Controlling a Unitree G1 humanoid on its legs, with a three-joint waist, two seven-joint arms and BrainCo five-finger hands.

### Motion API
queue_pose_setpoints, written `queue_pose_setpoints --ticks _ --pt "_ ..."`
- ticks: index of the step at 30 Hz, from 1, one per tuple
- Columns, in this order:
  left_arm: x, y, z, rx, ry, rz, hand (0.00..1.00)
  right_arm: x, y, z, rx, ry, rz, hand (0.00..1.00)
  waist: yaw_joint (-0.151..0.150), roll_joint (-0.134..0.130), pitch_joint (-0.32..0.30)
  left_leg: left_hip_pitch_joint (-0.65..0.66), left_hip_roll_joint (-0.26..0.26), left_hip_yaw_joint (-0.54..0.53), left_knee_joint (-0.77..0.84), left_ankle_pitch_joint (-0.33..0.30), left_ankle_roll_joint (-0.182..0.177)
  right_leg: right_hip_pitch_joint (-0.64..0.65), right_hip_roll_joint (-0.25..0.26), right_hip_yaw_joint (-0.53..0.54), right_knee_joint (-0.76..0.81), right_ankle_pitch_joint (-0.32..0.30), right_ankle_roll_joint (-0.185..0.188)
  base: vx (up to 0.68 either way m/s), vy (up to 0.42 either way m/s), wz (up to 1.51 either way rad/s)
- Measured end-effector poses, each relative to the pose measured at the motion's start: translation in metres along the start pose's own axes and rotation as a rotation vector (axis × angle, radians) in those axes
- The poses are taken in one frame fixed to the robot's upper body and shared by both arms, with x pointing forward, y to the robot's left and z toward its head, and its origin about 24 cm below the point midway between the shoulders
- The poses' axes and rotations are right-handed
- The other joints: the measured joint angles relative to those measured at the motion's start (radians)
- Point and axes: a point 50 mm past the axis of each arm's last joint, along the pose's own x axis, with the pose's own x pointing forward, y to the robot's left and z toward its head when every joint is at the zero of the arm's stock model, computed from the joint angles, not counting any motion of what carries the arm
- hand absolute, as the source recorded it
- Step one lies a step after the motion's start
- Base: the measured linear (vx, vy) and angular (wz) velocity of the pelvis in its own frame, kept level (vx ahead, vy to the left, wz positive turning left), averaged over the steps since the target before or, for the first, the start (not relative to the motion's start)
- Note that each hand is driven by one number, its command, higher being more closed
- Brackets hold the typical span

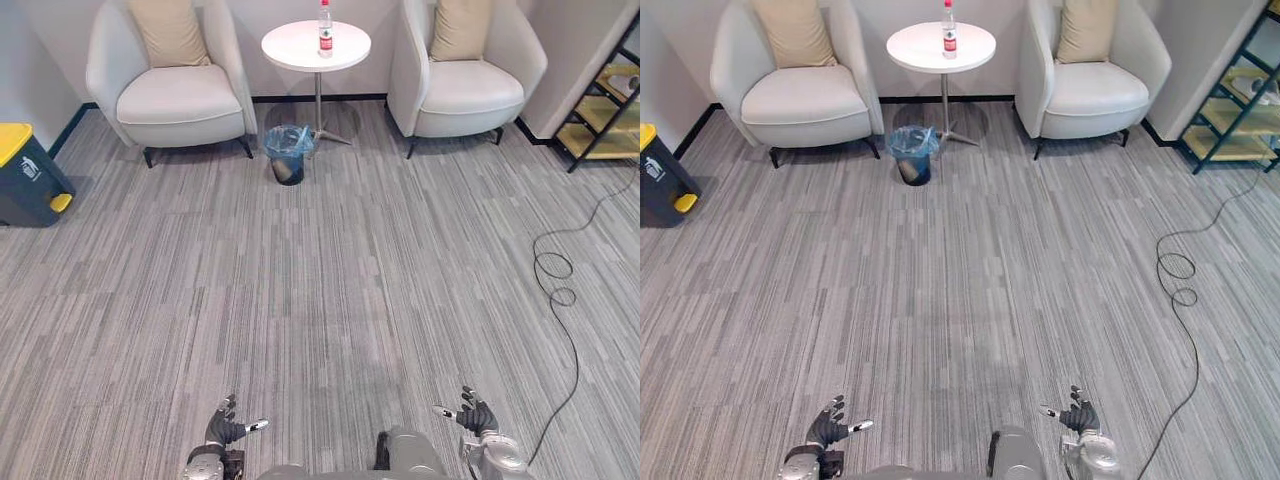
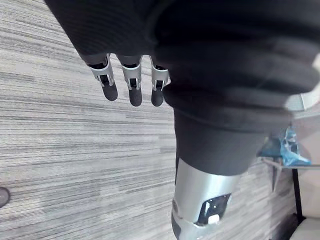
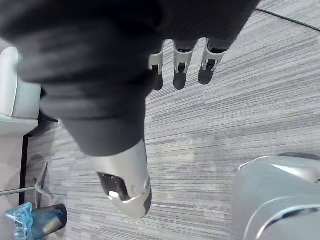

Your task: Gather rubbish on tea table into small bin, then transfer packed bag to large trash can.

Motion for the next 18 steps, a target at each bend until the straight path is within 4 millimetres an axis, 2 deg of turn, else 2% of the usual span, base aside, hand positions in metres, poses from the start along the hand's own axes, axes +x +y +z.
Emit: queue_pose_setpoints --ticks 1,2,3,4,5,6,7,8,9,10,12,13,15,16,17,18 --pt "0.001 -0.001 0.002 -0.001 -0.005 -0.001 0.0 0.001 -0.001 0.003 -0.003 -0.007 -0.002 0.0 -0.005 0.001 0.005 0.01 0.01 -0.01 -0.005 -0.004 -0.009 -0.011 0.003 -0.008 -0.051 0.007 -0.003 0.29 -0.163 0.49" --pt "0.002 -0.001 0.004 -0.001 -0.011 0.0 0.0 0.002 -0.003 0.006 0.0 -0.016 -0.009 0.0 -0.009 0.001 0.006 0.025 0.024 -0.025 -0.01 -0.015 -0.037 -0.026 0.015 -0.012 -0.176 0.063 -0.023 0.42 -0.242 0.47" --pt "0.003 0.001 0.006 -0.001 -0.015 0.004 0.0 0.002 -0.003 0.004 0.0 -0.011 -0.01 0.0 -0.01 -0.031 -0.003 0.043 0.024 -0.04 -0.01 -0.032 -0.072 -0.026 0.009 -0.002 -0.291 0.233 -0.069 0.37 -0.207 0.46" --pt "0.003 -0.002 0.005 -0.005 -0.01 0.002 0.0 0.0 -0.006 0.001 -0.002 -0.003 -0.015 0.0 -0.013 -0.028 -0.002 0.054 0.035 -0.049 -0.008 -0.041 -0.086 -0.026 0.008 -0.004 -0.27 0.253 -0.103 0.41 -0.241 0.31" --pt "0.003 -0.006 0.005 -0.013 -0.007 -0.004 0.0 0.0 -0.008 0.001 -0.004 -0.001 -0.021 0.0 -0.012 -0.009 -0.005 0.055 0.057 -0.055 -0.001 -0.043 -0.092 -0.025 0.019 -0.025 -0.256 0.246 -0.105 0.36 -0.223 0.26" --pt "0.004 -0.01 0.007 -0.021 -0.016 -0.009 0.0 0.002 -0.006 0.006 -0.002 -0.014 -0.015 0.0 -0.022 0.008 -0.006 0.023 0.091 -0.065 0.07 -0.029 -0.118 -0.007 0.037 -0.053 -0.272 0.213 -0.131 0.43 -0.283 0.22" --pt "0.005 -0.011 0.009 -0.023 -0.02 -0.011 0.0 0.003 -0.005 0.008 -0.001 -0.019 -0.013 0.0 -0.025 0.012 -0.006 -0.004 0.103 -0.068 0.124 -0.021 -0.132 0.006 0.046 -0.061 -0.285 0.207 -0.141 0.42 -0.297 0.32" --pt "0.006 -0.014 0.012 -0.03 -0.027 -0.013 0.0 0.003 -0.005 0.008 -0.002 -0.019 -0.014 0.0 -0.03 0.026 -0.005 -0.07 0.13 -0.08 0.291 0.005 -0.166 0.06 0.07 -0.083 -0.333 0.199 -0.152 0.48 -0.329 0.34" --pt "0.006 -0.016 0.012 -0.036 -0.027 -0.016 0.0 0.002 -0.005 0.004 -0.004 -0.01 -0.012 0.0 -0.032 0.034 0.0 -0.143 0.167 -0.092 0.499 0.079 -0.166 0.151 0.097 -0.102 -0.404 0.197 -0.163 0.41 -0.269 0.33" --pt "0.005 -0.017 0.011 -0.039 -0.025 -0.018 0.0 0.0 -0.006 0.002 0.0 -0.004 -0.014 0.0 -0.03 0.036 0.003 -0.174 0.192 -0.088 0.603 0.107 -0.161 0.205 0.112 -0.109 -0.442 0.198 -0.169 0.4 -0.224 0.24" --pt "0.004 -0.017 0.008 -0.041 -0.019 -0.017 0.0 -0.001 -0.006 -0.001 0.02 0.0 -0.017 0.0 -0.021 0.03 0.009 -0.267 0.261 -0.024 0.845 0.095 -0.142 0.348 0.148 -0.104 -0.537 0.194 -0.183 0.34 -0.176 -0.04" --pt "0.004 -0.018 0.009 -0.042 -0.02 -0.018 0.0 0.0 -0.006 0.001 0.034 -0.006 -0.023 0.0 -0.008 0.022 0.014 -0.327 0.276 0.005 0.888 0.079 -0.12 0.4 0.156 -0.09 -0.576 0.191 -0.187 0.3 -0.151 -0.21" --pt "0.005 -0.018 0.011 -0.045 -0.025 -0.018 0.0 0.001 -0.007 0.004 0.052 -0.011 -0.037 0.0 0.009 0.021 0.017 -0.418 0.276 0.044 0.849 0.06 -0.098 0.439 0.155 -0.065 -0.609 0.191 -0.187 0.33 -0.055 -0.38" --pt "0.005 -0.019 0.011 -0.047 -0.026 -0.019 0.0 0.003 -0.006 0.008 0.056 -0.019 -0.041 0.0 0.023 0.024 0.024 -0.462 0.26 0.063 0.763 0.06 -0.097 0.463 0.148 -0.046 -0.627 0.192 -0.186 0.28 0.007 -0.43" --pt "0.005 -0.019 0.011 -0.049 -0.025 -0.018 0.0 0.003 -0.006 0.008 0.059 -0.02 -0.042 0.0 0.026 0.022 0.028 -0.475 0.242 0.069 0.701 0.06 -0.098 0.475 0.139 -0.039 -0.635 0.189 -0.182 0.23 0.071 -0.36" --pt "0.004 -0.02 0.009 -0.054 -0.021 -0.018 0.0 0.004 -0.004 0.009 0.067 -0.023 -0.041 0.0 0.027 0.014 0.033 -0.482 0.194 0.079 0.54 0.064 -0.103 0.496 0.116 -0.027 -0.648 0.18 -0.165 0.23 0.099 -0.22"
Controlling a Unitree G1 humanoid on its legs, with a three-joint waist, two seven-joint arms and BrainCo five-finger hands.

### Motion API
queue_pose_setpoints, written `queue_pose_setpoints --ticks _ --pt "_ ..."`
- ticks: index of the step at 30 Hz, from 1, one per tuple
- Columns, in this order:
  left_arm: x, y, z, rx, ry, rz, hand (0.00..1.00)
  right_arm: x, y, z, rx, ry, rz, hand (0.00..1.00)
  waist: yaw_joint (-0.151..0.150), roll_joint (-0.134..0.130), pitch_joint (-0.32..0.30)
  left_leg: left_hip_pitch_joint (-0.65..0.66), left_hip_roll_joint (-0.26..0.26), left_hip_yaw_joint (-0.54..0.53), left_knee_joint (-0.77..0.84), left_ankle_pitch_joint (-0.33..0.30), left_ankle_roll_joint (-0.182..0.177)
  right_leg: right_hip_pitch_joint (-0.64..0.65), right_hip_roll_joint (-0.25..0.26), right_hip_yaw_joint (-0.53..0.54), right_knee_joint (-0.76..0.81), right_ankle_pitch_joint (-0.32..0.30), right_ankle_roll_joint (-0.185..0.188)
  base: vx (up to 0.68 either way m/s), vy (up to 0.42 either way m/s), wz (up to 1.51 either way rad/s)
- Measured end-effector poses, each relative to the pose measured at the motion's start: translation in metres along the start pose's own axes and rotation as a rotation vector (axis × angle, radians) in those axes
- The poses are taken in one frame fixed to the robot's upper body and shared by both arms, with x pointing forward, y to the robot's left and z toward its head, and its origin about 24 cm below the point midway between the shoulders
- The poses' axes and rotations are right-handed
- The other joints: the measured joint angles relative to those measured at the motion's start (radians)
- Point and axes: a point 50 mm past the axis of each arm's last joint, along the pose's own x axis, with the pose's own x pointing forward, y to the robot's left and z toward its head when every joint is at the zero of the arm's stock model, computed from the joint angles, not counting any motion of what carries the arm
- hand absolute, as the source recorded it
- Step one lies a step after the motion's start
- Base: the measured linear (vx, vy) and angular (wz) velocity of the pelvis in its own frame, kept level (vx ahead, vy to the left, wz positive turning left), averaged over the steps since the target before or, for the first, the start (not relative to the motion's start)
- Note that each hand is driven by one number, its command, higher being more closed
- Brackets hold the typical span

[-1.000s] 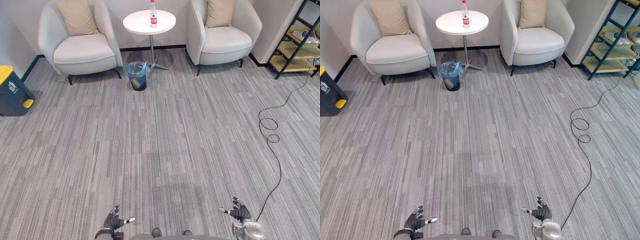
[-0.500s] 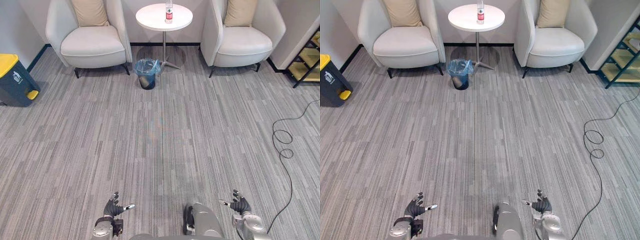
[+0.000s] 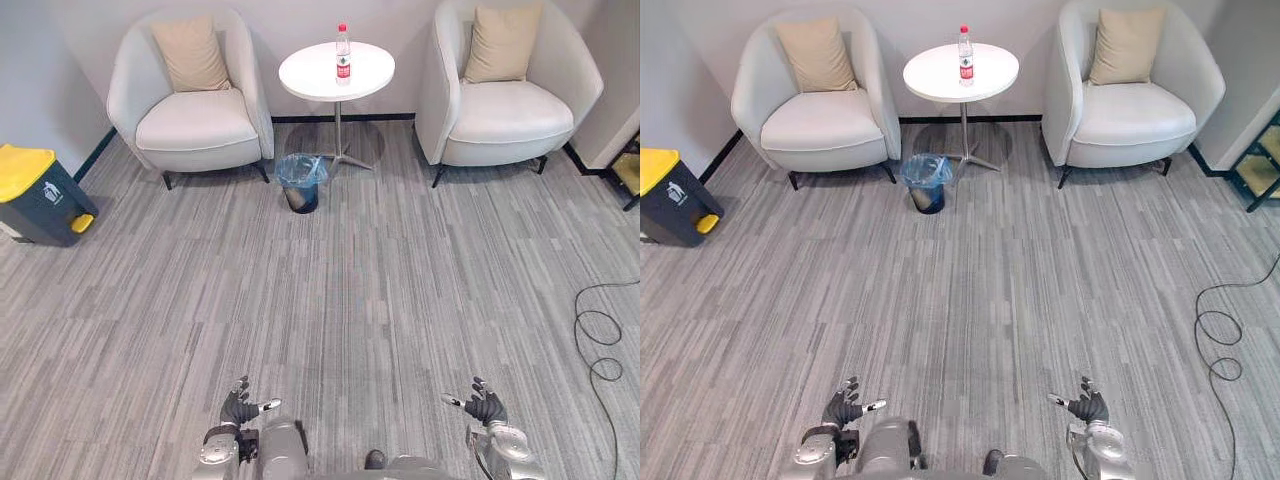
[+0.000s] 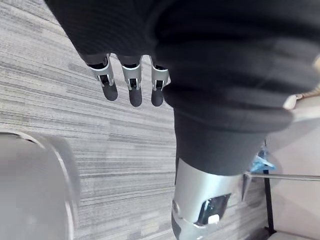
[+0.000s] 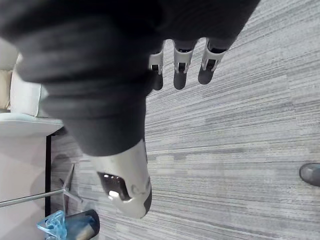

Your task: Gather rubbish on tea table into small bin, then transfer packed bag to large trash can.

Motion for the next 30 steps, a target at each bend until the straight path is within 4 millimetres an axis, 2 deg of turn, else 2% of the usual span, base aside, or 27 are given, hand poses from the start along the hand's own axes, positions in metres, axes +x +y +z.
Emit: queue_pose_setpoints --ticks 1,2,3,4,5,7,8,9,10,11,12,13,14,15,16,17,18,20,21,22,23,24,26,28,29,30 --pt "0.0 -0.001 0.0 -0.003 0.001 -0.002 0.0 0.0 0.0 0.0 0.003 -0.001 -0.002 0.0 0.0 -0.001 0.0 0.003 -0.025 -0.001 -0.092 0.01 -0.007 0.009 -0.011 0.005 -0.007 -0.005 0.008 0.35 0.169 -0.24" --pt "0.0 -0.005 0.0 -0.011 0.001 -0.009 0.0 0.0 -0.001 0.001 0.005 -0.002 -0.006 0.0 0.001 0.004 0.001 0.002 -0.061 -0.004 -0.268 0.038 -0.037 0.023 -0.025 0.019 -0.016 -0.023 0.027 0.36 0.214 -0.28" --pt "-0.001 -0.007 -0.001 -0.016 0.003 -0.013 0.0 0.0 -0.001 0.001 0.005 -0.003 -0.008 0.0 0.004 0.016 0.001 0.012 -0.075 -0.008 -0.406 0.083 -0.037 0.032 -0.026 0.034 -0.02 -0.048 0.041 0.32 0.214 -0.34" --pt "-0.001 -0.008 -0.002 -0.017 0.005 -0.014 0.0 0.0 -0.001 0.0 0.003 0.001 -0.009 0.0 0.01 0.021 -0.001 0.014 -0.077 -0.013 -0.432 0.136 -0.021 0.034 -0.025 0.049 -0.016 -0.063 0.051 0.36 0.258 -0.56" --pt "-0.001 -0.007 -0.002 -0.017 0.006 -0.011 0.0 0.0 0.002 -0.001 -0.007 0.008 -0.002 0.0 0.031 0.022 -0.007 0.023 -0.093 -0.02 -0.423 0.198 0.016 0.037 -0.038 0.087 -0.004 -0.089 0.07 0.39 0.258 -0.58" --pt "-0.001 -0.007 -0.001 -0.017 0.005 -0.011 0.0 0.0 0.003 -0.003 -0.012 0.013 0.003 0.0 0.05 -0.002 -0.012 -0.007 -0.124 -0.029 -0.331 0.165 0.068 0.053 -0.071 0.109 -0.003 -0.118 0.101 0.42 0.227 -0.43" --pt "-0.001 -0.006 -0.002 -0.016 0.007 -0.01 0.0 -0.001 0.003 -0.006 -0.012 0.024 0.003 0.0 0.053 -0.025 -0.013 -0.01 -0.141 -0.008 -0.282 0.11 0.086 0.051 -0.096 0.122 0.039 -0.142 0.115 0.44 0.195 -0.2" --pt "-0.001 -0.007 -0.004 -0.015 0.015 -0.012 0.0 0.0 0.003 -0.006 -0.01 0.028 -0.001 0.0 0.052 -0.031 -0.016 -0.002 -0.154 0.0 -0.269 0.081 0.093 0.025 -0.114 0.141 0.111 -0.157 0.127 0.52 0.252 -0.24" --pt "-0.001 -0.007 -0.007 -0.014 0.03 -0.012 0.0 0.001 0.003 -0.004 -0.008 0.026 -0.001 0.0 0.051 -0.031 -0.016 0.035 -0.167 0.015 -0.279 0.054 0.103 -0.034 -0.129 0.178 0.271 -0.165 0.144 0.51 0.261 -0.26" --pt "-0.002 -0.004 -0.009 -0.008 0.037 -0.005 0.0 0.0 0.006 -0.006 -0.009 0.032 0.009 0.0 0.049 -0.039 -0.017 0.091 -0.185 0.031 -0.31 0.04 0.116 -0.114 -0.152 0.204 0.484 -0.153 0.244 0.43 0.215 -0.22" --pt "-0.002 -0.002 -0.01 -0.003 0.039 -0.002 0.0 0.0 0.008 -0.006 -0.01 0.034 0.015 0.0 0.047 -0.042 -0.017 0.126 -0.198 0.029 -0.325 0.034 0.123 -0.149 -0.159 0.215 0.589 -0.146 0.298 0.45 0.157 -0.09" --pt "-0.003 0.0 -0.01 0.001 0.04 0.002 0.0 0.0 0.01 -0.008 -0.018 0.038 0.025 0.0 0.044 -0.042 -0.017 0.178 -0.208 0.029 -0.346 0.019 0.129 -0.194 -0.161 0.214 0.725 -0.147 0.307 0.47 0.106 0.12" --pt "-0.003 0.003 -0.011 0.008 0.041 0.007 0.0 -0.003 0.011 -0.013 -0.028 0.05 0.034 0.0 0.038 -0.041 -0.016 0.249 -0.22 0.025 -0.381 0.01 0.134 -0.24 -0.175 0.173 0.84 -0.158 0.275 0.47 0.084 0.17" --pt "-0.003 0.005 -0.011 0.014 0.041 0.009 0.0 -0.003 0.011 -0.015 -0.034 0.055 0.037 0.0 0.036 -0.041 -0.017 0.281 -0.223 0.024 -0.401 0.009 0.135 -0.264 -0.179 0.148 0.871 -0.168 0.25 0.45 0.045 0.23" --pt "-0.003 0.007 -0.01 0.018 0.039 0.012 0.0 -0.003 0.013 -0.014 -0.039 0.055 0.041 0.0 0.023 -0.039 -0.016 0.336 -0.223 0.015 -0.438 0.009 0.135 -0.314 -0.18 0.09 0.879 -0.191 0.195 0.43 0.002 0.23" --pt "-0.002 0.009 -0.01 0.019 0.039 0.018 0.0 -0.003 0.012 -0.014 -0.039 0.053 0.04 0.0 0.016 -0.033 -0.013 0.38 -0.214 0.004 -0.475 0.009 0.134 -0.361 -0.172 0.041 0.834 -0.21 0.16 0.43 -0.02 0.24" --pt "-0.001 0.009 -0.008 0.019 0.038 0.018 0.0 -0.003 0.012 -0.013 -0.04 0.052 0.039 0.0 0.012 -0.028 -0.011 0.407 -0.203 -0.002 -0.496 0.009 0.134 -0.396 -0.162 0.011 0.767 -0.218 0.145 0.44 -0.055 0.24" --pt "0.0 0.008 -0.006 0.018 0.034 0.017 0.0 -0.001 0.013 -0.009 -0.04 0.041 0.043 0.0 -0.003 -0.015 -0.005 0.451 -0.171 -0.011 -0.522 0.009 0.132 -0.442 -0.124 -0.011 0.545 -0.187 0.124 0.48 -0.119 0.28" --pt "0.0 0.009 -0.007 0.02 0.035 0.018 0.0 -0.001 0.014 -0.009 -0.039 0.042 0.043 0.0 -0.009 -0.017 -0.006 0.473 -0.158 -0.019 -0.532 0.01 0.117 -0.453 -0.101 0.001 0.377 -0.11 0.118 0.45 -0.147 0.32" --pt "0.0 0.009 -0.007 0.023 0.036 0.017 0.0 -0.002 0.013 -0.012 -0.04 0.049 0.041 0.0 -0.01 -0.026 -0.009 0.487 -0.161 -0.028 -0.533 0.003 0.086 -0.449 -0.095 0.012 0.28 -0.034 0.109 0.47 -0.189 0.43" --pt "0.0 0.011 -0.007 0.027 0.036 0.021 0.0 -0.006 0.009 -0.02 -0.042 0.071 0.034 0.0 -0.012 -0.049 -0.018 0.513 -0.164 -0.058 -0.53 -0.026 0.039 -0.445 -0.092 0.035 0.212 0.185 0.048 0.5 -0.215 0.3" --pt "0.0 0.004 -0.011 0.013 0.059 0.013 0.0 -0.006 0.002 -0.025 -0.052 0.095 0.017 0.0 -0.008 -0.017 -0.023 0.535 -0.128 -0.08 -0.527 -0.04 0.013 -0.446 -0.069 0.021 0.268 0.156 0.025 0.49 -0.225 0.27" --pt "0.002 0.002 -0.009 0.011 0.056 0.007 0.0 -0.005 0.004 -0.022 -0.047 0.088 0.02 0.0 -0.017 -0.01 -0.034 0.509 -0.093 -0.113 -0.458 -0.023 -0.016 -0.428 -0.051 -0.008 0.267 0.104 -0.001 0.48 -0.272 0.27" --pt "0.004 -0.001 -0.005 -0.016 0.041 0.009 0.0 -0.006 0.007 -0.024 -0.036 0.093 0.024 0.0 -0.03 -0.003 -0.033 0.429 -0.052 -0.141 -0.254 0.002 -0.055 -0.358 -0.021 -0.045 0.208 0.086 -0.018 0.42 -0.277 0.38" --pt "0.003 -0.003 -0.006 -0.046 0.045 0.018 0.0 -0.007 0.011 -0.026 -0.032 0.094 0.034 0.0 -0.031 0.001 -0.029 0.345 -0.013 -0.154 -0.035 0.07 -0.064 -0.279 0.008 -0.057 0.152 0.078 -0.029 0.38 -0.218 0.25" --pt "0.002 -0.005 -0.007 -0.055 0.049 0.015 0.0 -0.009 0.014 -0.026 -0.026 0.082 0.041 0.0 -0.027 0.003 -0.026 0.283 0.022 -0.158 0.125 0.112 -0.063 -0.219 0.028 -0.06 0.108 0.073 -0.038 0.43 -0.218 0.05"
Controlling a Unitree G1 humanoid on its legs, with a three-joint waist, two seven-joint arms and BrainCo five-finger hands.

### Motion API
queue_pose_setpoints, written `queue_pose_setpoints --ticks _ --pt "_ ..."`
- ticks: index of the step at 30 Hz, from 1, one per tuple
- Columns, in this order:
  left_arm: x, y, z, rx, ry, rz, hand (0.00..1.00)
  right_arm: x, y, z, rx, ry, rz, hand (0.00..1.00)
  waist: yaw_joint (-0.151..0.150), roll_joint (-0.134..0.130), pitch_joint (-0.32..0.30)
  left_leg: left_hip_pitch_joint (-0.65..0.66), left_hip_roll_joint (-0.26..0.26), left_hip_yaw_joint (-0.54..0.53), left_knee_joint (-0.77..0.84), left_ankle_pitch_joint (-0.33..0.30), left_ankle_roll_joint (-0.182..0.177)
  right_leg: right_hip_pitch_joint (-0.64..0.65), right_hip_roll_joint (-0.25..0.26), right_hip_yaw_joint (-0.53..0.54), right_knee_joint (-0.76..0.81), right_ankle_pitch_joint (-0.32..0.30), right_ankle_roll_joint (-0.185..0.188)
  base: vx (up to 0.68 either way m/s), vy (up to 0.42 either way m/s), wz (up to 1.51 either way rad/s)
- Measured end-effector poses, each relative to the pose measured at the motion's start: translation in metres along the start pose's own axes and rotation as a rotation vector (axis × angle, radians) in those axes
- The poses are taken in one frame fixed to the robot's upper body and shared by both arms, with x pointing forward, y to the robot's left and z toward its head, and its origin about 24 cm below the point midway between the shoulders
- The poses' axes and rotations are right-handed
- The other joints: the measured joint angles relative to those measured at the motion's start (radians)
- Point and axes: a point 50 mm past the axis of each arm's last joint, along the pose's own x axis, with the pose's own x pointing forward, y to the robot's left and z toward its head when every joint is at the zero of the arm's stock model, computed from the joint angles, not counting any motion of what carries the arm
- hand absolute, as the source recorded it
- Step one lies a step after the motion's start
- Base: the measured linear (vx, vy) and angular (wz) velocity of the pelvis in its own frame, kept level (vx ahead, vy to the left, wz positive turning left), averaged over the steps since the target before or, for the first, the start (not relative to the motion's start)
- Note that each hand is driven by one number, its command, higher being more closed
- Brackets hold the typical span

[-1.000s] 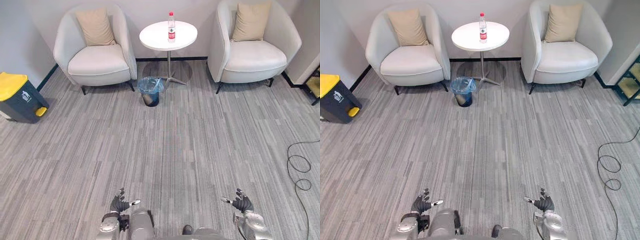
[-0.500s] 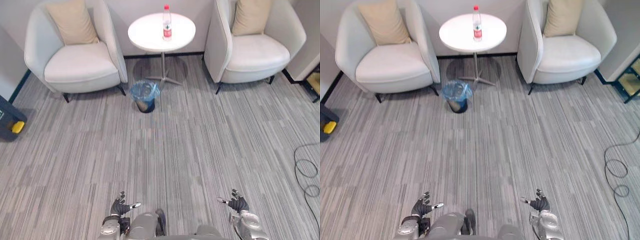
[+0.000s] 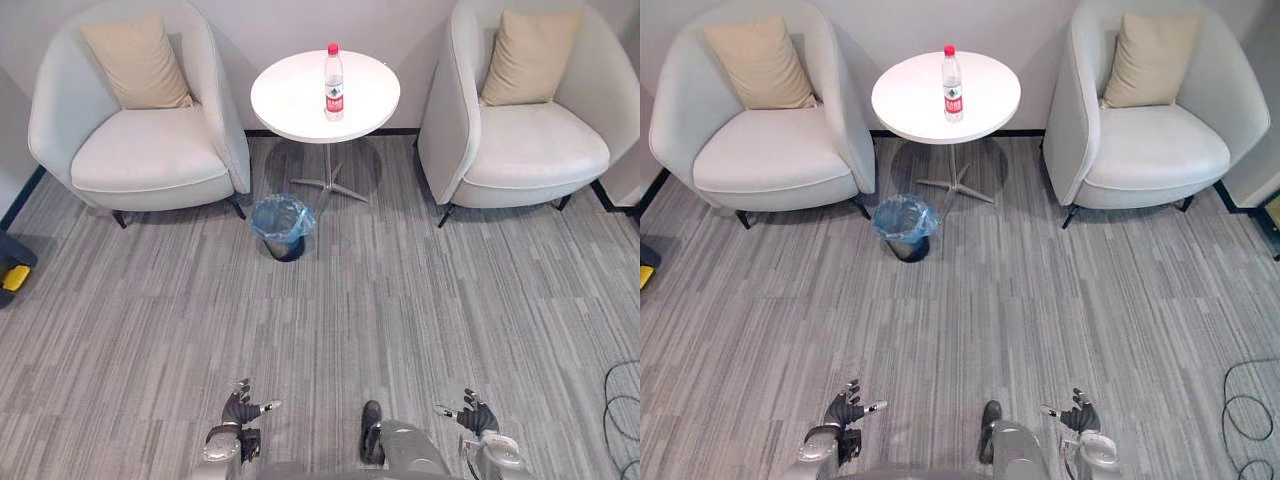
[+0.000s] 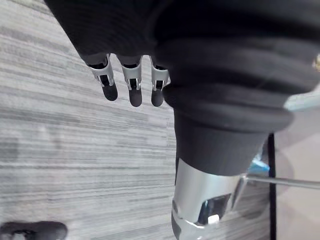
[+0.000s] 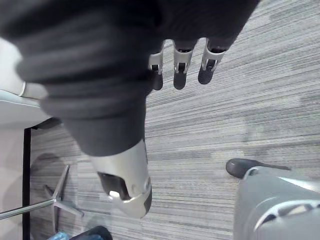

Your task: Gather rubbish on tea table into small bin, then transfer packed bag to large trash can.

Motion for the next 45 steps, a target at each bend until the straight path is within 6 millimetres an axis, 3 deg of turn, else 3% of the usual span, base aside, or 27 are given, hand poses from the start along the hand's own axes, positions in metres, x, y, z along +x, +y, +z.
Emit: queue_pose_setpoints --ticks 1,3,5,8,9,10,11,13,16,17,18,19,20,22,23,26,28,29,30,31,33,36,37,39,43,44,45 --pt "0.0 -0.002 0.002 -0.008 -0.011 -0.004 0.0 -0.002 0.005 0.0 0.003 -0.012 0.014 0.0 0.019 0.003 0.004 -0.074 0.043 0.026 0.165 -0.018 0.016 0.07 0.025 0.006 -0.038 -0.019 -0.026 0.34 -0.15 -0.1" --pt "-0.001 -0.004 0.002 -0.014 -0.016 -0.007 0.0 -0.002 0.01 0.001 0.025 -0.02 0.021 0.0 0.029 -0.008 0.006 -0.177 0.053 0.06 0.212 -0.042 0.051 0.138 0.029 0.013 -0.079 -0.022 -0.018 0.29 -0.114 -0.14" --pt "-0.001 -0.006 0.003 -0.02 -0.021 -0.011 0.0 0.0 0.011 0.007 0.031 -0.033 0.023 0.0 0.046 -0.013 0.011 -0.248 0.042 0.107 0.099 -0.069 0.057 0.175 0.025 0.039 -0.106 -0.024 -0.013 0.27 -0.028 -0.32" --pt "-0.001 -0.007 0.003 -0.018 -0.021 -0.013 0.0 0.004 0.01 0.017 0.059 -0.057 0.012 0.0 0.057 -0.013 0.021 -0.261 -0.062 0.107 -0.334 -0.055 0.038 0.211 -0.016 0.074 -0.122 -0.05 0.024 0.33 0.122 -0.32" --pt "-0.002 -0.009 0.002 -0.011 -0.019 -0.021 0.0 0.004 0.006 0.015 0.059 -0.052 0.0 0.0 0.059 -0.004 0.017 -0.244 -0.092 0.1 -0.494 -0.015 0.019 0.223 -0.027 0.084 -0.119 -0.072 0.044 0.37 0.253 -0.25" --pt "-0.003 -0.01 0.0 -0.008 -0.011 -0.026 0.0 0.003 0.001 0.013 0.047 -0.046 -0.011 0.0 0.071 0.018 0.009 -0.231 -0.091 0.098 -0.576 0.06 0.031 0.225 -0.022 0.105 -0.111 -0.103 0.062 0.33 0.242 -0.35" --pt "-0.003 -0.009 -0.001 -0.007 -0.008 -0.023 0.0 0.003 0.0 0.012 0.044 -0.038 -0.012 0.0 0.078 0.017 0.01 -0.221 -0.095 0.1 -0.576 0.099 0.063 0.231 -0.026 0.12 -0.102 -0.118 0.07 0.4 0.273 -0.41" --pt "-0.004 -0.002 -0.005 0.006 0.003 -0.009 0.0 0.003 0.003 0.006 0.042 -0.016 -0.005 0.0 0.078 -0.023 -0.002 -0.213 -0.153 0.109 -0.531 0.064 0.127 0.251 -0.081 0.137 -0.078 -0.174 0.117 0.36 0.158 -0.12" --pt "-0.004 -0.001 -0.008 0.015 0.021 -0.009 0.0 0.003 -0.001 0.006 0.04 -0.011 -0.013 0.0 0.079 -0.052 -0.011 -0.204 -0.193 0.136 -0.493 -0.012 0.145 0.224 -0.133 0.173 0.036 -0.218 0.156 0.37 0.139 -0.15" --pt "-0.004 0.001 -0.01 0.017 0.029 -0.006 0.0 0.004 0.001 0.009 0.037 -0.018 -0.007 0.0 0.079 -0.051 -0.011 -0.167 -0.198 0.158 -0.506 -0.033 0.154 0.159 -0.149 0.217 0.199 -0.229 0.178 0.37 0.173 -0.35" --pt "-0.005 0.003 -0.012 0.025 0.035 -0.002 0.0 0.004 0.004 0.009 0.018 -0.02 0.007 0.0 0.076 -0.052 -0.011 -0.114 -0.21 0.166 -0.526 -0.048 0.156 0.076 -0.166 0.244 0.415 -0.216 0.289 0.37 0.162 -0.29" --pt "-0.005 0.004 -0.013 0.033 0.037 -0.003 0.0 0.004 0.006 0.009 0.014 -0.019 0.011 0.0 0.075 -0.052 -0.011 -0.087 -0.217 0.166 -0.533 -0.056 0.166 0.045 -0.174 0.251 0.512 -0.204 0.334 0.39 0.111 -0.04" --pt "-0.005 0.007 -0.012 0.046 0.036 0.0 0.0 0.002 0.005 0.004 0.007 -0.005 0.012 0.0 0.074 -0.053 -0.01 -0.032 -0.224 0.165 -0.541 -0.071 0.18 -0.004 -0.188 0.244 0.665 -0.213 0.336 0.4 0.061 0.19" --pt "-0.004 0.01 -0.01 0.066 0.03 -0.002 0.0 0.0 0.005 -0.003 0.002 0.011 0.012 0.0 0.067 -0.053 -0.01 0.053 -0.226 0.148 -0.574 -0.087 0.182 -0.078 -0.212 0.165 0.762 -0.249 0.262 0.47 0.006 0.33" --pt "-0.004 0.01 -0.009 0.062 0.029 0.0 0.0 0.0 0.006 -0.002 -0.007 0.009 0.017 0.0 0.056 -0.053 -0.01 0.089 -0.22 0.133 -0.602 -0.088 0.182 -0.119 -0.215 0.123 0.734 -0.268 0.227 0.38 -0.05 0.36" --pt "-0.003 0.01 -0.007 0.06 0.023 0.0 0.0 0.001 0.008 0.0 -0.013 0.003 0.026 0.0 0.037 -0.04 -0.002 0.13 -0.182 0.1 -0.621 -0.093 0.172 -0.182 -0.193 0.087 0.567 -0.275 0.208 0.34 -0.128 0.4" --pt "-0.004 0.012 -0.01 0.062 0.029 0.004 0.0 0.001 0.009 0.0 -0.013 0.003 0.028 0.0 0.022 -0.035 0.001 0.166 -0.143 0.066 -0.624 -0.11 0.142 -0.199 -0.157 0.123 0.297 -0.186 0.185 0.45 -0.289 0.5" --pt "-0.004 0.014 -0.01 0.067 0.03 0.01 0.0 -0.001 0.007 -0.003 -0.016 0.012 0.025 0.0 0.02 -0.06 -0.001 0.187 -0.145 0.043 -0.624 -0.131 0.097 -0.187 -0.156 0.145 0.194 -0.011 0.173 0.46 -0.319 0.49" --pt "-0.003 0.008 -0.011 0.057 0.039 -0.004 0.0 -0.001 0.0 -0.007 -0.028 0.026 0.009 0.0 0.02 -0.031 -0.001 0.191 -0.116 0.02 -0.624 -0.143 0.075 -0.179 -0.132 0.13 0.217 -0.024 0.155 0.39 -0.273 0.29" --pt "-0.004 0.007 -0.012 0.054 0.041 -0.007 0.0 -0.001 -0.001 -0.006 -0.026 0.028 0.003 0.0 0.025 -0.026 -0.005 0.19 -0.103 0.015 -0.62 -0.137 0.065 -0.183 -0.121 0.127 0.228 -0.043 0.145 0.29 -0.226 0.15" --pt "-0.004 0.006 -0.013 0.05 0.046 -0.006 0.0 0.001 0.001 -0.003 -0.019 0.023 0.006 0.0 0.019 -0.021 -0.006 0.163 -0.074 -0.012 -0.552 -0.124 0.043 -0.172 -0.104 0.096 0.236 -0.096 0.125 0.3 -0.286 0.23" --pt "-0.003 -0.004 -0.009 -0.011 0.03 -0.008 0.0 -0.005 0.005 -0.017 -0.008 0.056 0.014 0.0 0.023 -0.008 0.0 -0.035 0.01 -0.061 -0.083 -0.058 -0.016 -0.008 -0.05 0.02 0.119 -0.116 0.092 0.32 -0.291 0.55" --pt "-0.006 -0.005 -0.012 -0.017 0.031 -0.01 0.0 -0.007 0.008 -0.019 0.007 0.058 0.018 0.0 0.029 -0.007 0.002 -0.087 0.041 -0.029 0.037 -0.061 -0.011 0.062 -0.033 -0.001 0.075 -0.112 0.081 0.35 -0.248 0.39" --pt "-0.006 -0.008 -0.013 -0.023 0.035 -0.017 0.0 -0.007 0.011 -0.014 0.031 0.03 0.02 0.0 0.043 -0.018 0.007 -0.146 0.053 0.034 0.077 -0.081 0.019 0.126 -0.024 -0.002 0.014 -0.109 0.075 0.22 -0.107 0.09" --pt "-0.005 -0.011 -0.008 -0.023 0.017 -0.025 0.0 -0.003 0.012 -0.004 0.052 -0.001 0.018 0.0 0.052 -0.005 0.007 -0.204 -0.001 0.11 -0.217 -0.082 0.032 0.17 -0.037 -0.013 -0.017 -0.105 0.08 0.21 0.039 0.05" --pt "-0.005 -0.013 -0.008 -0.024 0.017 -0.029 0.0 -0.003 0.011 -0.001 0.058 -0.01 0.015 0.0 0.054 0.002 0.008 -0.203 -0.03 0.117 -0.372 -0.042 0.031 0.174 -0.044 -0.014 -0.008 -0.114 0.098 0.26 0.158 0.06" --pt "-0.005 -0.012 -0.009 -0.022 0.021 -0.026 0.0 -0.003 0.011 -0.003 0.071 -0.004 0.01 0.0 0.06 0.011 0.012 -0.182 -0.053 0.122 -0.449 0.048 0.085 0.189 -0.051 0.002 -0.003 -0.132 0.123 0.35 0.197 0.05"
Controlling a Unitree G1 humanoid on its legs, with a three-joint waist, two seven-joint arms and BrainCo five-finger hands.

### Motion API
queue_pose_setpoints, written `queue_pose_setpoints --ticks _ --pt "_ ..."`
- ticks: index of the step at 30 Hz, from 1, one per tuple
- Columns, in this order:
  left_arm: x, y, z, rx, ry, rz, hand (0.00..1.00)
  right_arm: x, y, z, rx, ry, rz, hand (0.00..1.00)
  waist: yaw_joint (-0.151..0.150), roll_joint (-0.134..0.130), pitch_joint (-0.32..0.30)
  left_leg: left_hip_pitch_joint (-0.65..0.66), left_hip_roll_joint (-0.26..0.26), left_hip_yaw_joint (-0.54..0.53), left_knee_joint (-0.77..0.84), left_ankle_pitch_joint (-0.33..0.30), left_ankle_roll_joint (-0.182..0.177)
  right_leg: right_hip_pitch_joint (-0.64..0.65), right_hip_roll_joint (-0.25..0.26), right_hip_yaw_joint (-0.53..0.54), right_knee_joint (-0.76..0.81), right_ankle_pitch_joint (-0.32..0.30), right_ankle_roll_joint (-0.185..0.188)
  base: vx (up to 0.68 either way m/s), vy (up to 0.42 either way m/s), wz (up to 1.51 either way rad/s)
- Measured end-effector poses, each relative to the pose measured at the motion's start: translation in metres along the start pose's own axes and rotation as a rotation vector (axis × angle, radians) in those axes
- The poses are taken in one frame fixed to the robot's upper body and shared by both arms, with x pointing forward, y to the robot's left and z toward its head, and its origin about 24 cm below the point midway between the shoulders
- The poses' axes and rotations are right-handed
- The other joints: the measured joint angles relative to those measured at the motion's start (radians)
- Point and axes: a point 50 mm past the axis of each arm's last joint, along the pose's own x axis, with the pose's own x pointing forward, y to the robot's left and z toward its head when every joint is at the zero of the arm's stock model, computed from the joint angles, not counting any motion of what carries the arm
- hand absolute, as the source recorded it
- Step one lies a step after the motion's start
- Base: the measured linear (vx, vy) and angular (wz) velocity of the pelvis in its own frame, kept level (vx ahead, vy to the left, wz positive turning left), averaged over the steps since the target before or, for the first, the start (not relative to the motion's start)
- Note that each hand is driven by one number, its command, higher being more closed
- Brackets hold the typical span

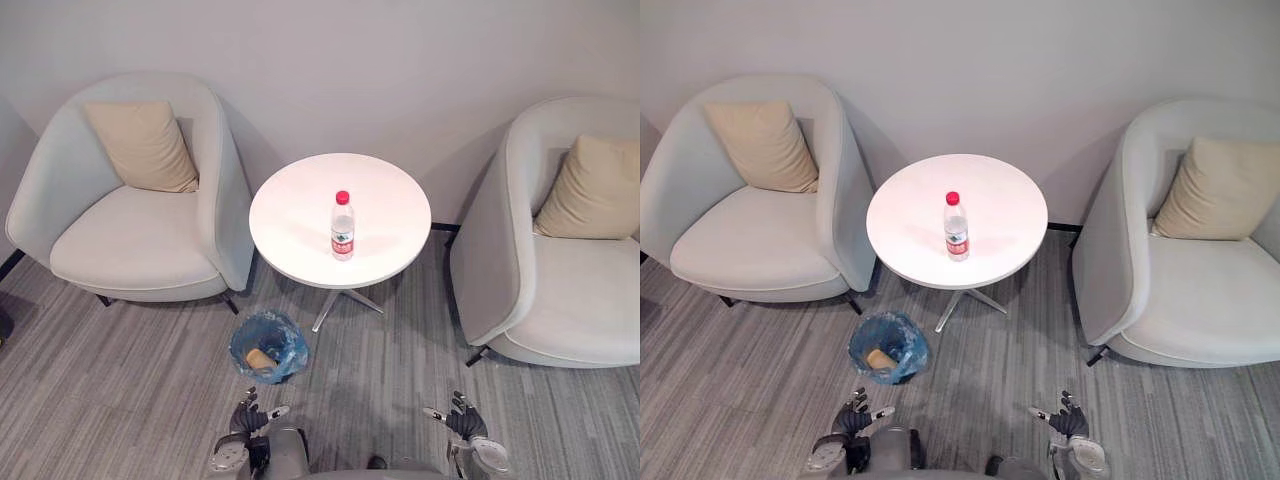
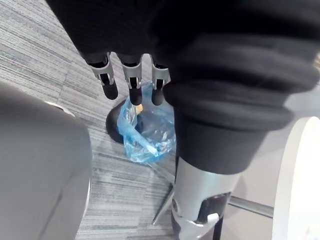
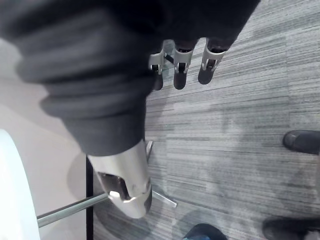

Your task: Gather rubbish on tea table into small bin, then transfer packed bag to large trash can.

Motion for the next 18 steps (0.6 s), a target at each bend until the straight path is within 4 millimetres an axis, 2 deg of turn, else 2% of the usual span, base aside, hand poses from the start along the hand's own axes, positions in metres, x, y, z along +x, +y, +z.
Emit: queue_pose_setpoints --ticks 1,2,3,5,6,8,9,10,11,12,13,14,15,16,17,18 --pt "0.0 0.003 0.0 0.009 0.001 0.006 0.0 0.0 0.003 -0.001 0.002 0.003 0.009 0.0 0.017 -0.026 -0.001 0.033 -0.029 0.02 -0.044 0.007 -0.001 0.004 -0.016 0.032 -0.013 -0.003 0.009 0.3 0.162 0.03" --pt "0.001 0.005 0.001 0.013 -0.003 0.008 0.0 0.0 0.003 -0.001 0.002 0.003 0.008 0.0 0.018 -0.039 0.001 0.039 -0.043 0.022 -0.053 0.007 0.0 0.009 -0.028 0.042 -0.023 -0.008 0.017 0.24 0.111 0.07" --pt "0.001 0.007 0.001 0.017 0.001 0.013 0.0 0.0 0.001 -0.001 0.0 0.004 0.003 0.0 0.019 -0.049 0.0 0.04 -0.059 0.028 -0.048 -0.003 0.016 0.016 -0.044 0.06 -0.036 -0.015 0.029 0.13 0.074 0.05" --pt "0.001 0.01 -0.001 0.021 0.009 0.019 0.0 0.002 0.0 0.004 -0.007 -0.008 0.004 0.0 0.017 -0.05 0.0 0.057 -0.077 0.038 -0.046 -0.022 0.037 0.027 -0.063 0.067 -0.028 -0.019 0.039 0.19 0.112 -0.03" --pt "0.001 0.012 -0.001 0.024 0.009 0.022 0.0 0.003 0.0 0.005 -0.01 -0.007 0.003 0.0 0.018 -0.054 0.0 0.078 -0.096 0.041 -0.054 -0.05 0.042 0.024 -0.085 0.075 0.014 -0.045 0.06 0.18 0.105 -0.11" --pt "0.0 0.012 -0.002 0.025 0.014 0.023 0.0 0.003 0.0 0.003 -0.017 0.007 0.003 0.0 0.018 -0.059 0.0 0.118 -0.119 0.056 -0.071 -0.081 0.044 -0.005 -0.117 0.092 0.133 -0.081 0.094 0.11 0.068 -0.17" --pt "0.0 0.012 -0.005 0.031 0.024 0.021 0.0 0.004 0.001 0.004 -0.038 0.007 0.012 0.0 0.017 -0.059 -0.002 0.154 -0.133 0.062 -0.103 -0.083 0.047 -0.066 -0.138 0.113 0.282 -0.083 0.107 0.16 0.092 -0.11" --pt "-0.001 0.014 -0.007 0.045 0.029 0.021 0.0 0.003 0.003 0.0 -0.048 0.014 0.019 0.0 0.012 -0.067 -0.006 0.19 -0.15 0.058 -0.134 -0.083 0.05 -0.132 -0.166 0.119 0.441 -0.065 0.138 0.16 0.076 -0.01" --pt "-0.001 0.016 -0.006 0.05 0.027 0.022 0.0 0.002 0.004 -0.003 -0.049 0.022 0.021 0.0 0.011 -0.065 -0.01 0.204 -0.154 0.051 -0.14 -0.086 0.057 -0.156 -0.174 0.119 0.501 -0.062 0.139 0.21 0.047 0.29" --pt "-0.001 0.017 -0.006 0.062 0.026 0.023 0.0 -0.002 0.003 -0.011 -0.048 0.046 0.02 0.0 0.004 -0.081 -0.019 0.216 -0.162 0.026 -0.139 -0.092 0.069 -0.184 -0.183 0.119 0.549 -0.088 0.121 0.18 -0.006 0.49" --pt "-0.001 0.018 -0.005 0.068 0.026 0.023 0.0 -0.004 0.002 -0.015 -0.057 0.057 0.023 0.0 -0.002 -0.084 -0.021 0.221 -0.161 0.002 -0.136 -0.094 0.073 -0.2 -0.176 0.117 0.546 -0.113 0.108 0.24 -0.05 0.69" --pt "-0.001 0.021 -0.005 0.073 0.025 0.028 0.0 -0.004 0.003 -0.016 -0.061 0.059 0.027 0.0 -0.014 -0.083 -0.021 0.222 -0.157 -0.023 -0.134 -0.091 0.068 -0.224 -0.161 0.118 0.529 -0.129 0.087 0.23 -0.11 0.81" --pt "0.0 0.021 -0.004 0.072 0.023 0.029 0.0 -0.004 0.002 -0.016 -0.062 0.058 0.024 0.0 -0.024 -0.089 -0.025 0.23 -0.135 -0.048 -0.13 -0.089 0.06 -0.261 -0.123 0.141 0.464 -0.134 0.074 0.27 -0.151 0.8" --pt "-0.001 0.021 -0.005 0.068 0.025 0.03 0.0 -0.004 0.002 -0.016 -0.061 0.058 0.025 0.0 -0.026 -0.082 -0.021 0.238 -0.123 -0.068 -0.133 -0.088 0.053 -0.272 -0.099 0.165 0.394 -0.128 0.066 0.22 -0.147 0.73" --pt "-0.001 0.022 -0.006 0.066 0.027 0.035 0.0 -0.005 0.003 -0.016 -0.061 0.058 0.025 0.0 -0.029 -0.089 -0.025 0.241 -0.124 -0.081 -0.131 -0.09 0.042 -0.27 -0.089 0.19 0.317 -0.102 0.063 0.22 -0.141 0.63" --pt "-0.002 0.029 -0.007 0.066 0.03 0.051 0.0 -0.007 0.002 -0.022 -0.058 0.073 0.023 0.0 -0.027 -0.127 -0.043 0.242 -0.151 -0.095 -0.126 -0.104 0.014 -0.271 -0.097 0.224 0.186 0.07 0.049 0.24 -0.154 0.54"
